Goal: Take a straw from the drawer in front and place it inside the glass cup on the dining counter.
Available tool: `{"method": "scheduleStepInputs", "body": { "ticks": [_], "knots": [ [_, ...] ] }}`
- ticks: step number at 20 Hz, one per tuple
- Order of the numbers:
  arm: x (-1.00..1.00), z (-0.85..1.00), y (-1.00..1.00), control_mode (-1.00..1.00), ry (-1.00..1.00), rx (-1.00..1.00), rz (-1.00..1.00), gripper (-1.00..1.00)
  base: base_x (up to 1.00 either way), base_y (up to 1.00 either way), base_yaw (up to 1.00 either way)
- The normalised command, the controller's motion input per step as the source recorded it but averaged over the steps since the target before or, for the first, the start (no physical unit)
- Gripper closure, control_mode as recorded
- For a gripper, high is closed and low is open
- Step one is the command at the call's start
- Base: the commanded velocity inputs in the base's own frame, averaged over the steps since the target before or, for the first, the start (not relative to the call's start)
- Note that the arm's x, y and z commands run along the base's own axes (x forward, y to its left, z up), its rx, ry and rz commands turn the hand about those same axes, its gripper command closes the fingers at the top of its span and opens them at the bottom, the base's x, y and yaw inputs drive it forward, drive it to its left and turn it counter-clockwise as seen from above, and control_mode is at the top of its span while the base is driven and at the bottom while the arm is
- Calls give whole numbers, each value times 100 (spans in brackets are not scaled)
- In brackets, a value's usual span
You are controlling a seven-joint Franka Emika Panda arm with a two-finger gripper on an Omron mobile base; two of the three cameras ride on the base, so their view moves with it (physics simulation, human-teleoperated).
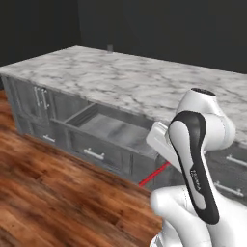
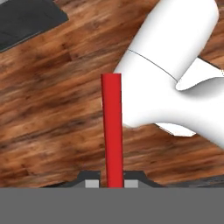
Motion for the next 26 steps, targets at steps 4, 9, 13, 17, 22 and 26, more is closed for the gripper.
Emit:
{"method": "scheduleStepInputs", "body": {
  "ticks": [4, 9, 13, 17, 22, 26],
  "knots": [
    [0, 0, 0, 100, 0, 0, 0, 100, 11, 100, -34],
    [0, 0, 0, 100, 0, 0, 0, 100, 51, 100, -31],
    [0, 0, 0, 100, 0, 0, 0, 100, 50, 100, -27],
    [0, 0, 0, 100, 0, 0, 0, 100, 25, 100, -26],
    [0, 0, 0, 100, 0, 0, 0, 100, 16, 100, -25],
    [0, 0, 0, 100, 0, 0, 0, 100, 6, 100, -25]
  ]
}}
